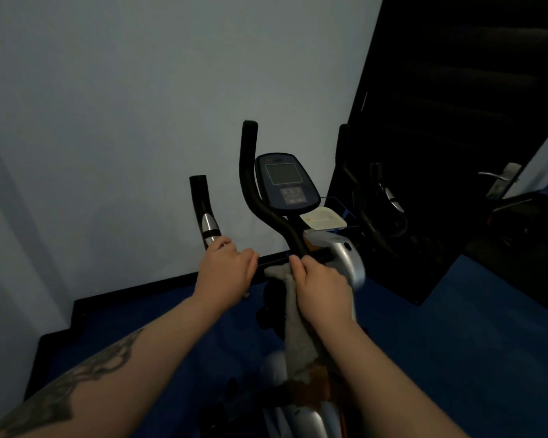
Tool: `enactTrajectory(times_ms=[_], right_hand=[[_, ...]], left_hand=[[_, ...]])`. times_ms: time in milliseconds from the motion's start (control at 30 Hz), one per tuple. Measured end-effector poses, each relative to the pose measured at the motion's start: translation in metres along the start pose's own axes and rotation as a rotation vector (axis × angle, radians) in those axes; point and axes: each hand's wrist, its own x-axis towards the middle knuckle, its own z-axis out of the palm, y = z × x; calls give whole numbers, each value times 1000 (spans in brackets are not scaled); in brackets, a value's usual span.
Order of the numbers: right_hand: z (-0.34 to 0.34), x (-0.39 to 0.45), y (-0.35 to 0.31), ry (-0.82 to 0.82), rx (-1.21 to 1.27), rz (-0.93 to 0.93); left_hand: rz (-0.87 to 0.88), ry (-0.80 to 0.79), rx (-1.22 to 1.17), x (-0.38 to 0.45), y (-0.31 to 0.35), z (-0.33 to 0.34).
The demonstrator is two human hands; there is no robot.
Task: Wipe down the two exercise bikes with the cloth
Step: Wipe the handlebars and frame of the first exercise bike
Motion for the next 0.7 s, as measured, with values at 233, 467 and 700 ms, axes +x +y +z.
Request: enactTrajectory(times_ms=[233, 467, 700], right_hand=[[19, -26, -13, 236, -181, -113], [3, 16, -1, -60, 80, 33], [16, -7, -4, 178, -144, -164]], left_hand=[[-38, -22, -18, 0, 4, -4], [-73, -101, -29, 1, 6, -12], [-255, -248, -239, -5, 20, -18]])
